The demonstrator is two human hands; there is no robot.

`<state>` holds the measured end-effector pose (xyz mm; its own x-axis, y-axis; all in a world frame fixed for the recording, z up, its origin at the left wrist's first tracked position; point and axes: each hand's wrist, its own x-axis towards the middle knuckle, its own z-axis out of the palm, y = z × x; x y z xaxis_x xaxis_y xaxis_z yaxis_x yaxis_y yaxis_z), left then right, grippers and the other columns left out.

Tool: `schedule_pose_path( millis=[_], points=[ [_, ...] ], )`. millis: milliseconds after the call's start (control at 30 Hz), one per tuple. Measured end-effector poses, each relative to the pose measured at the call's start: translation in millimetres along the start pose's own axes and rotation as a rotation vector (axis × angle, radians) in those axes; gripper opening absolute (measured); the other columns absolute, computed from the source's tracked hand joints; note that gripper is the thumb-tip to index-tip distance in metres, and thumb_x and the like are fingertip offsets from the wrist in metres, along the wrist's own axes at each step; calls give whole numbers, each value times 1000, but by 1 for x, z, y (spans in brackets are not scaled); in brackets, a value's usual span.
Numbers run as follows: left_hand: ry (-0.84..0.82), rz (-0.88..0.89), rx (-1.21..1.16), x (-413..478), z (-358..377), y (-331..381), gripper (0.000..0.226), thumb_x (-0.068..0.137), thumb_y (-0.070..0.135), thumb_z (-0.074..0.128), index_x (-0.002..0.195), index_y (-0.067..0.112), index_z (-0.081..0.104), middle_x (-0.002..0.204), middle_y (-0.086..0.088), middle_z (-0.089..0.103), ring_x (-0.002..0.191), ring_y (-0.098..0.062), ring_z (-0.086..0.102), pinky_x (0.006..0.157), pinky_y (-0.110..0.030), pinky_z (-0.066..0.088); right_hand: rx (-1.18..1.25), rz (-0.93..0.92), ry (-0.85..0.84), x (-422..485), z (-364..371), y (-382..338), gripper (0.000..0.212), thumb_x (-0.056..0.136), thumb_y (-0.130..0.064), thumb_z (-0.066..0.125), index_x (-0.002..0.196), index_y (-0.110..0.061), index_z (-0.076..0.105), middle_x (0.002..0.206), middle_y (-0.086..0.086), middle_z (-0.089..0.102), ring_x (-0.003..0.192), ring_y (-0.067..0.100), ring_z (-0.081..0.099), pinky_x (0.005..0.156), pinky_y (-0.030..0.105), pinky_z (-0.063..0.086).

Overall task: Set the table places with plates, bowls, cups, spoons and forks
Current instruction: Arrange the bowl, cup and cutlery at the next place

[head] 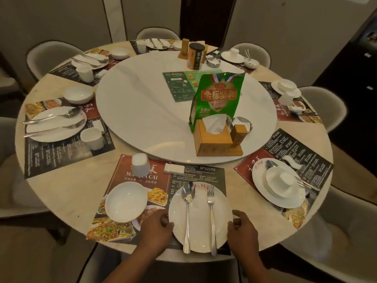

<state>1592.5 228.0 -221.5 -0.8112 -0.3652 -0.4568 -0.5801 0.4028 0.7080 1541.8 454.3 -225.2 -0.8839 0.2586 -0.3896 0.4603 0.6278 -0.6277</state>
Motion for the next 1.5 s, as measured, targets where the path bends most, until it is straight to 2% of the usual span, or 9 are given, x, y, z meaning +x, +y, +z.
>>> schedule_pose_path(
  millis=[200, 567, 767, 900, 1000, 1100, 1200, 1367, 1500],
  points=[
    [81, -35, -54, -2, -13, -10, 29, 87, 13, 66, 112, 29, 65, 85, 11, 67, 80, -5, 60, 69, -22, 46, -8, -71, -45, -5, 12, -11, 38, 94, -14, 59, 130, -24, 54, 100, -4, 62, 89, 15, 59, 72, 23, 45],
    [113, -77, -90, -7, -28, -16, 28, 93, 21, 63, 120, 24, 68, 111, 4, 71, 99, -15, 64, 95, -36, 49, -142, -165, -31, -11, 22, -32, 36, 92, -19, 62, 128, -22, 56, 109, 1, 68, 87, 15, 60, 78, 24, 45],
    [7, -108, 80, -5, -66, -16, 26, 93, 42, 59, 78, 26, 73, 74, 10, 71, 70, -12, 68, 70, -22, 53, -219, -451, 135, -1, 44, -86, 35, 89, -30, 66, 122, -25, 57, 122, -4, 59, 111, 12, 51, 88, 26, 44],
    [29, -70, 88, 9, -109, -17, 22, 89, 35, 64, 75, 23, 75, 73, 10, 73, 72, -12, 68, 79, -26, 56, -197, -695, -25, 5, 101, -169, 50, 87, -33, 70, 133, -29, 51, 130, -5, 55, 120, 16, 50, 99, 33, 47],
    [96, -8, 94, 20, -133, -18, 11, 87, 33, 65, 84, 28, 74, 84, 9, 74, 77, -11, 68, 85, -30, 57, -419, -927, -156, 16, 141, -208, 67, 84, -27, 72, 144, -28, 40, 141, 1, 46, 126, 23, 45, 101, 36, 43],
    [119, 23, 77, 40, -159, -20, 10, 88, 35, 62, 85, 31, 71, 86, 9, 73, 73, -14, 69, 77, -34, 58, -559, -916, -316, 24, 174, -230, 78, 85, -28, 71, 150, -33, 29, 156, 4, 29, 139, 28, 31, 109, 43, 38],
    [167, 71, 104, 59, -173, -21, 14, 90, 32, 62, 102, 29, 69, 99, 7, 73, 85, -14, 67, 81, -32, 56, -632, -924, -370, 33, 188, -236, 76, 82, -25, 75, 147, -33, 36, 151, 6, 33, 134, 29, 35, 103, 46, 45],
    [166, 105, 11, 87, -175, 1, 38, 93, 34, 60, 130, 24, 56, 120, -3, 67, 105, -22, 63, 85, -30, 48, -292, -830, -314, 37, 167, -236, 63, 79, -17, 77, 134, -31, 50, 133, -1, 47, 120, 22, 48, 92, 30, 46],
    [-58, -53, -492, 100, -161, 50, 30, 97, 45, 50, 115, 23, 59, 117, -9, 65, 101, -27, 65, 93, -49, 52, 245, -636, -401, 28, 103, -230, 51, 75, -27, 84, 116, -36, 54, 119, -8, 58, 105, 15, 64, 81, 40, 60]
  ],
)
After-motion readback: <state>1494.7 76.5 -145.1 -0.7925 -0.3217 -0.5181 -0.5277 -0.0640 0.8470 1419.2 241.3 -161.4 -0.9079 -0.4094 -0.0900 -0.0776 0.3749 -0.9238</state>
